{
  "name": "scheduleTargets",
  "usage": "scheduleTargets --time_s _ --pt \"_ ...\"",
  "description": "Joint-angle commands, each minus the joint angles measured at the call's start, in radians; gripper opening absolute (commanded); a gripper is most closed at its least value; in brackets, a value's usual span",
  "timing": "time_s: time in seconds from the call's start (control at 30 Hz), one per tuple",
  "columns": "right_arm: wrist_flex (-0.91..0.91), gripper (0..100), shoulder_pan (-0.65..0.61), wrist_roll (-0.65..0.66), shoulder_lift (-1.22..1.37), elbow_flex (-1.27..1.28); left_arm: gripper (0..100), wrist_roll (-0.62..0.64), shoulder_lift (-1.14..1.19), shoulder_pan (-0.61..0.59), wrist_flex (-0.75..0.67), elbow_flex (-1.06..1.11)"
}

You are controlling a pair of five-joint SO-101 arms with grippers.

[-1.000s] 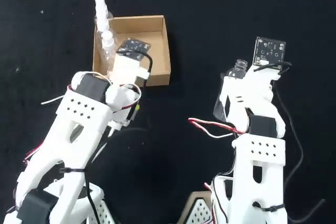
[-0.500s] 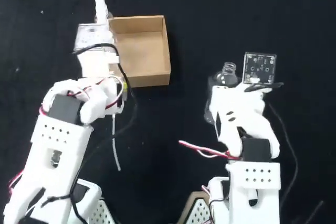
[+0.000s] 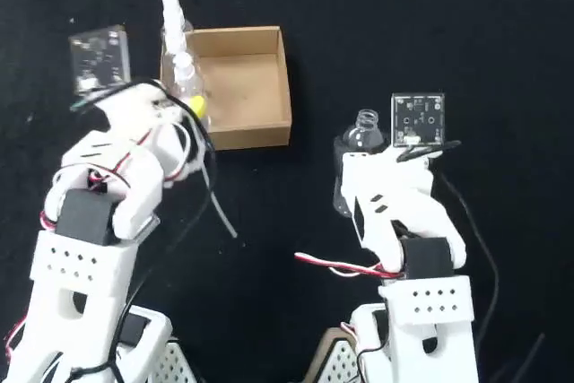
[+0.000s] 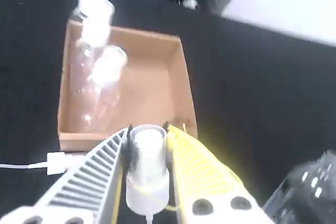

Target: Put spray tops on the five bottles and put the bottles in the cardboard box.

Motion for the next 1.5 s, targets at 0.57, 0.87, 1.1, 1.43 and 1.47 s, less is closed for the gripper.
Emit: scheduleTargets --time_s 0.57,0.87,1.1,1.43,1.47 --pt "-0.006 1.4 -0.216 0.158 -0.292 0.153 3 0.284 -0.091 -0.185 -0.129 0.056" --pt "-0.104 1.4 -0.278 0.221 -0.371 0.275 3 0.285 -0.256 -0.185 -0.287 0.226" --pt "-0.107 1.5 -0.342 0.25 -0.387 0.309 3 0.285 -0.285 -0.185 -0.311 0.255" --pt "-0.114 1.4 -0.413 0.319 -0.389 0.344 3 0.362 -0.285 -0.185 -0.313 0.206" --pt "-0.126 1.3 -0.413 0.319 -0.389 0.351 3 0.362 -0.285 -0.185 -0.313 0.199"
